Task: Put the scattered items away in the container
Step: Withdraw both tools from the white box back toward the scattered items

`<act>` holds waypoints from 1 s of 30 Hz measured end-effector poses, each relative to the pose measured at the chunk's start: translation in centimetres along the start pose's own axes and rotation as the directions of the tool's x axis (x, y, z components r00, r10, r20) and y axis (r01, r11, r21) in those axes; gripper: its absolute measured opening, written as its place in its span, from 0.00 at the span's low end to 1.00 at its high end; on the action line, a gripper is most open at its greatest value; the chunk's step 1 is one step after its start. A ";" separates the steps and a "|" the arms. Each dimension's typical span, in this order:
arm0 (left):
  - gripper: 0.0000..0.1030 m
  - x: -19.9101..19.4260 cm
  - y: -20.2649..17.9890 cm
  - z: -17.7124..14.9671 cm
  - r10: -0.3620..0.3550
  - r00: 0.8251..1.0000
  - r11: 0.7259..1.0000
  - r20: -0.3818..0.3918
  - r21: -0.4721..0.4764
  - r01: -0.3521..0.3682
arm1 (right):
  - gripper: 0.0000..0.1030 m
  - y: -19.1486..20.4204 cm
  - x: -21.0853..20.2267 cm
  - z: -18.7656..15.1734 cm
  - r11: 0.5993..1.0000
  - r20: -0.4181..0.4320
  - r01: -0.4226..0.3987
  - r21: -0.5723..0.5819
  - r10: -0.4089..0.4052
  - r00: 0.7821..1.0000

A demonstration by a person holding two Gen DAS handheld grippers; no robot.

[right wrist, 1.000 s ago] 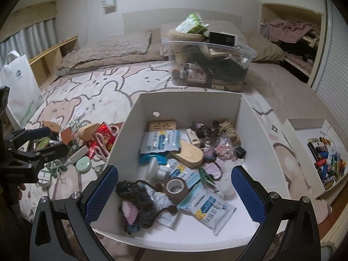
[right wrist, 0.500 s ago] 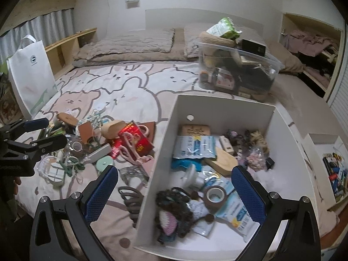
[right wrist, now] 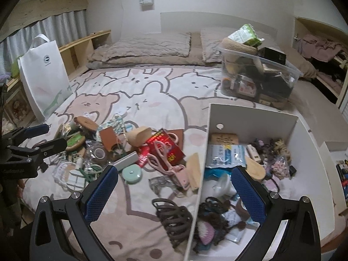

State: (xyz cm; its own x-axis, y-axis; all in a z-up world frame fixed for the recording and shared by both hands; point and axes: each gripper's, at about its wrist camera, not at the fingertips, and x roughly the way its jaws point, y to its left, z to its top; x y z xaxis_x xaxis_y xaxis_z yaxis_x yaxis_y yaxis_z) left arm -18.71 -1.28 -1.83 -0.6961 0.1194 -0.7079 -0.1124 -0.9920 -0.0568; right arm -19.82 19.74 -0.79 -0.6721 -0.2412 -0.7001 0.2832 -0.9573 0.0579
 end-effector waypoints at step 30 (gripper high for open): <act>0.99 -3.2 7.7 -2.6 0.067 0.998 0.995 0.021 -0.076 -0.066 | 1.00 5.9 1.0 0.4 0.996 0.021 -0.074 -0.045 0.075 0.997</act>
State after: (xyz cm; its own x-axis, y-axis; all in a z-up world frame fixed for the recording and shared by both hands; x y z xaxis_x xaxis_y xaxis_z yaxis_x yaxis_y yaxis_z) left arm -15.53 -9.42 -1.80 -0.7169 0.0532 -0.6951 -0.0127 -0.9979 -0.0633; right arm -19.11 13.74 -0.90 -0.6632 -0.3161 -0.6784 0.3628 -0.9286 0.0780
